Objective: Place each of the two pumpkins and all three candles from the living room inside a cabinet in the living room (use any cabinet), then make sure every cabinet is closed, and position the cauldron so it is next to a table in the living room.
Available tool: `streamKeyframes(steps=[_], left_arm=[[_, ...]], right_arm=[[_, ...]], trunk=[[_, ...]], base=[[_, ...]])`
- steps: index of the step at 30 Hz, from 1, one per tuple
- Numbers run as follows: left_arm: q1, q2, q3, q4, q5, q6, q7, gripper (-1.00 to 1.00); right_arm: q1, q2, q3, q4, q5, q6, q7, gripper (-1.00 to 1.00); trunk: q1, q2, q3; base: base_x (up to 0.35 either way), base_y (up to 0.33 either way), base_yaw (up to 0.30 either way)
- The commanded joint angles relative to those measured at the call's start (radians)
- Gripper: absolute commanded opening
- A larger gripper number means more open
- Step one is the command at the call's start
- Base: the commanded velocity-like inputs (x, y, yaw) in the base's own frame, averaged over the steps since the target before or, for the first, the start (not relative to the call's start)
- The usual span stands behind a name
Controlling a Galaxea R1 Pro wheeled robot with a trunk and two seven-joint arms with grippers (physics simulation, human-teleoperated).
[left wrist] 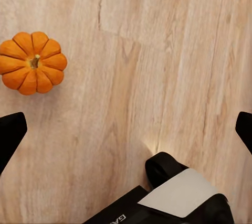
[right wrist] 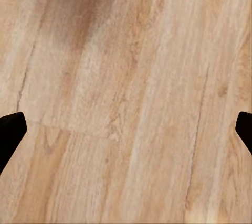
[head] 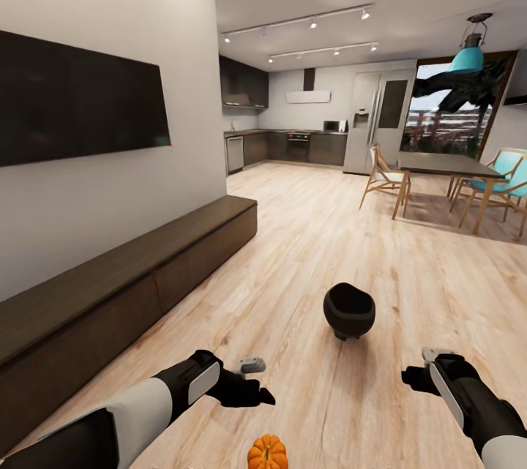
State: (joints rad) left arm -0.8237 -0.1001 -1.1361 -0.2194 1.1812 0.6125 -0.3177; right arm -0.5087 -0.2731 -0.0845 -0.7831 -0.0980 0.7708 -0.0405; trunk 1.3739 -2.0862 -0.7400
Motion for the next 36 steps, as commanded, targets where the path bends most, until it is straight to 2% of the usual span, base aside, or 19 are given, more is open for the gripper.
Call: streamKeyframes(steps=[1, 17, 32, 36], left_arm=[[-0.001, -0.001, -0.003, 0.001, 0.001, 0.002, -0.005, 1.00], [-0.001, -0.003, -0.005, 0.003, -0.009, 0.001, 0.012, 1.00], [-0.002, -0.012, -0.002, 0.003, -0.008, 0.002, 0.072, 1.00], [-0.002, -0.015, -0.001, 0.004, -0.003, 0.004, 0.109, 1.00]], right_arm=[[0.000, -0.001, -0.001, -0.004, -0.010, 0.004, -0.004, 1.00], [0.000, -0.001, -0.003, -0.021, -0.011, 0.010, -0.002, 1.00], [0.000, -0.001, -0.003, -0.021, -0.011, 0.010, -0.002, 1.00], [0.000, -0.001, -0.003, -0.022, -0.011, 0.010, -0.002, 1.00]], trunk=[[0.004, -0.008, -0.004], [0.065, -0.120, -0.054], [0.123, -0.225, -0.101], [0.138, -0.253, -0.114]], base=[[0.006, 0.000, 0.000], [0.001, 0.000, 0.000], [0.000, 0.000, 0.000], [0.000, 0.000, 0.000]])
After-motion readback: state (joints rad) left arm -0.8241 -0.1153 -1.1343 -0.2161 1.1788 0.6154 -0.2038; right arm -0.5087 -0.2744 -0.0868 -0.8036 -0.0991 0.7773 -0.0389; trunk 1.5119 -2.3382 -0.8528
